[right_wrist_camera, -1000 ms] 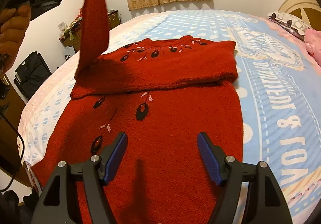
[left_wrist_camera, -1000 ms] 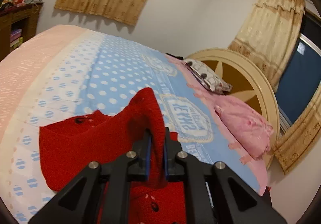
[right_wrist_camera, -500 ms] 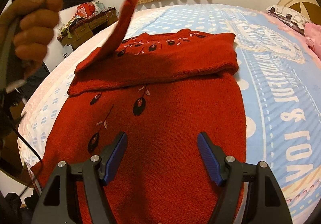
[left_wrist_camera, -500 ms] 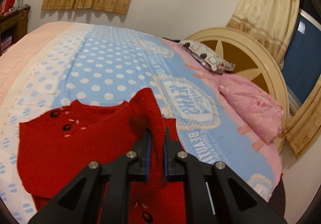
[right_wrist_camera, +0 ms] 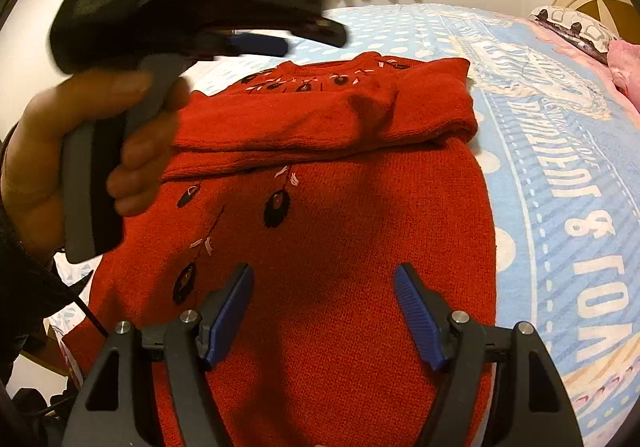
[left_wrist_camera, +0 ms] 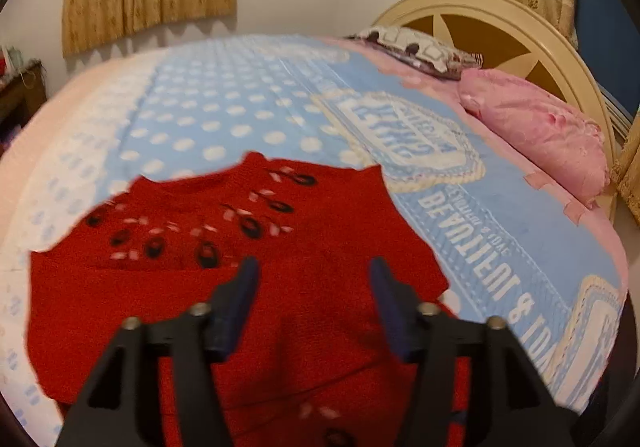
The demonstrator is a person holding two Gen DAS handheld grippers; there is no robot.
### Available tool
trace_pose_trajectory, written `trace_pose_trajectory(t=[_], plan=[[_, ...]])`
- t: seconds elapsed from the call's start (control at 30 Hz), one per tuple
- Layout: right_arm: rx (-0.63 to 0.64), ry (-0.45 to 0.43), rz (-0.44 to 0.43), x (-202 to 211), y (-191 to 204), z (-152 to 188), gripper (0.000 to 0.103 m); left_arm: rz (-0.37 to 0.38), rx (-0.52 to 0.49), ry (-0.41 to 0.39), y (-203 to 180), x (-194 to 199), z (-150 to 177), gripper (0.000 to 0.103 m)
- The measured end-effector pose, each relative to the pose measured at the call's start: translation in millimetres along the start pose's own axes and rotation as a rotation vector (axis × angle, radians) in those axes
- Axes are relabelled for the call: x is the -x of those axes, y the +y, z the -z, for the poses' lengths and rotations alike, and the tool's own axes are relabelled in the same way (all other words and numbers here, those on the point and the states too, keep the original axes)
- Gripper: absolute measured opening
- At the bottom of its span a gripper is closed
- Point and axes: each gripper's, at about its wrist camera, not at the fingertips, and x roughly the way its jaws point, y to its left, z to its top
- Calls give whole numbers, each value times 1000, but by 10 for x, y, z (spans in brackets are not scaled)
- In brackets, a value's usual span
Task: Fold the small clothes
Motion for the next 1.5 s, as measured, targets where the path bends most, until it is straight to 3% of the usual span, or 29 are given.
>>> trace_pose_trajectory(t=[0.13, 0.2, 0.43, 0.6, 0.7, 0.83, 1.0, 1.03, 1.1, 1.3, 1.5], plan=[[0, -6, -2, 5, -10, 0, 74, -94, -49, -38, 260, 249, 196, 75], [-5, -13, -9, 20, -14, -3, 74, -183, -63, -51, 466, 378, 359, 76], [11, -35, -21, 250, -95, -174, 73, -384, 60, -12, 1366, 664, 1002, 84], [-19, -56, -35, 409, -259, -654, 73, -357, 166, 55, 1689, 472, 1273, 85], [-38, -47, -2, 316, -331, -944, 73, -328, 239, 27, 1768, 456, 1295, 90], [-53, -4, 34, -46, -385, -1214, 57, -299, 294, -19, 1884, 482, 1397, 94], [-79, 88, 112, -537, -455, -1268, 51, -287, 314, -74, 1928, 506, 1446, 94], [-94, 111, 131, -648, -483, -1258, 33, -287, 315, -77, 1926, 504, 1447, 94], [-101, 118, 114, -713, -489, -1239, 8, -285, 320, -85, 1947, 503, 1445, 94], [-66, 9, 112, -405, -424, -1338, 6, -296, 312, -88, 1935, 494, 1450, 94], [-168, -74, 189, -133, -742, -1409, 6, -302, 317, -93, 1926, 493, 1455, 95]])
